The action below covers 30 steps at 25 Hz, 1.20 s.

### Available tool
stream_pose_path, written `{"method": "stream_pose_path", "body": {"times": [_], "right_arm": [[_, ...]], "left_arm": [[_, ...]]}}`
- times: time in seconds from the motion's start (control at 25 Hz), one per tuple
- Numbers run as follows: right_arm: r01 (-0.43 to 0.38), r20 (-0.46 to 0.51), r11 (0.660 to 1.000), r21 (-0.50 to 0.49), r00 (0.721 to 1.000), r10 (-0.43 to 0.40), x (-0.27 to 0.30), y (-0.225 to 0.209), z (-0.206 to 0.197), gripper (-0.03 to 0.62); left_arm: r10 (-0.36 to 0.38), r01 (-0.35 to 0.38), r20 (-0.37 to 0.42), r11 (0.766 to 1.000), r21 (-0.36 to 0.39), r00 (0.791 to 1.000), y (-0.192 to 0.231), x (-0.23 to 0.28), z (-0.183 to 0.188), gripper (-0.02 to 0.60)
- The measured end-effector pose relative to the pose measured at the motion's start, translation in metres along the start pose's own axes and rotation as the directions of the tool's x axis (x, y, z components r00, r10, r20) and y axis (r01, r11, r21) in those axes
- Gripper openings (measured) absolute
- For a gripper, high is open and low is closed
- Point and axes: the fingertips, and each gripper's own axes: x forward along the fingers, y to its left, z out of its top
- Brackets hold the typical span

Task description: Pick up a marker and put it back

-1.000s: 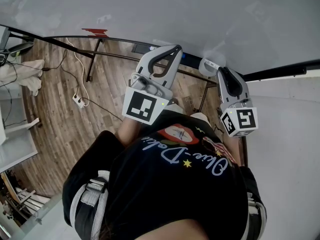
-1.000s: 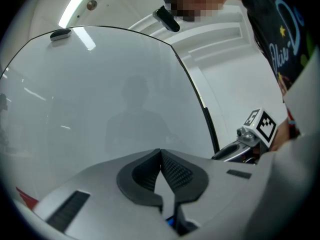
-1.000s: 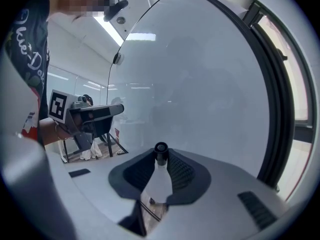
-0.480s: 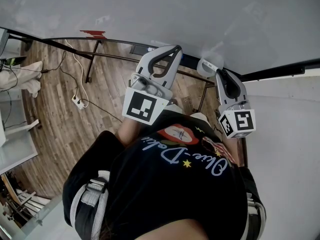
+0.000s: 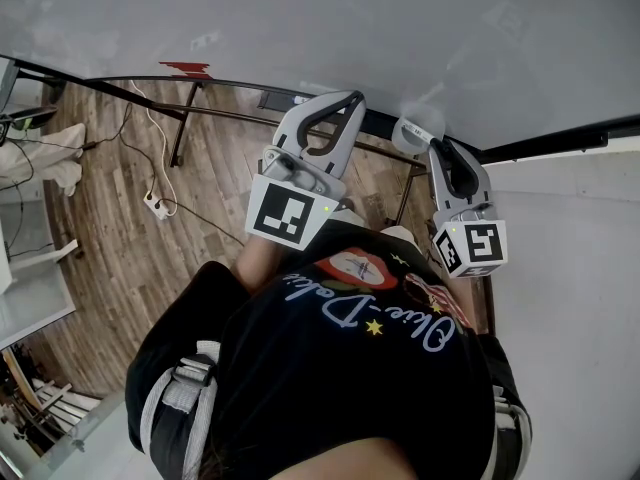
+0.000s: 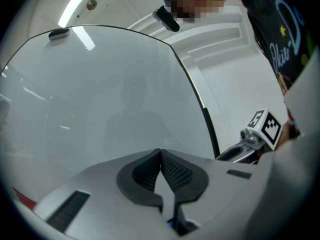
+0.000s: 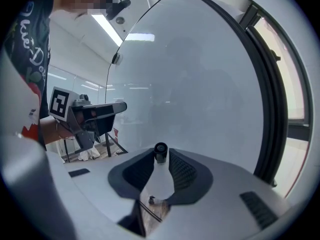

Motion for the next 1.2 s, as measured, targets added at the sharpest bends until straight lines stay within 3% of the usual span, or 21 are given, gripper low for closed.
{"method": "stream_pose_path", "body": {"times": [0.8,1.2], "right_arm": [[0.025,0.142,0.999,-0.023,0.99,-0.021,-0.017,-0.005,0.043,0.097],[0.008,0.199,0.999,-0.042,0.98,0.0,-0.025,0.001,0.069,0.009]], "left_arm": [[0.0,0.0,0.001,1.0,-0.007,1.0,-0.004,-0.003,-0.001,0.003],[-0.02,0.02,-0.006,1.0,0.0,1.0,-0.008,-0.008,0.0,0.003]]}}
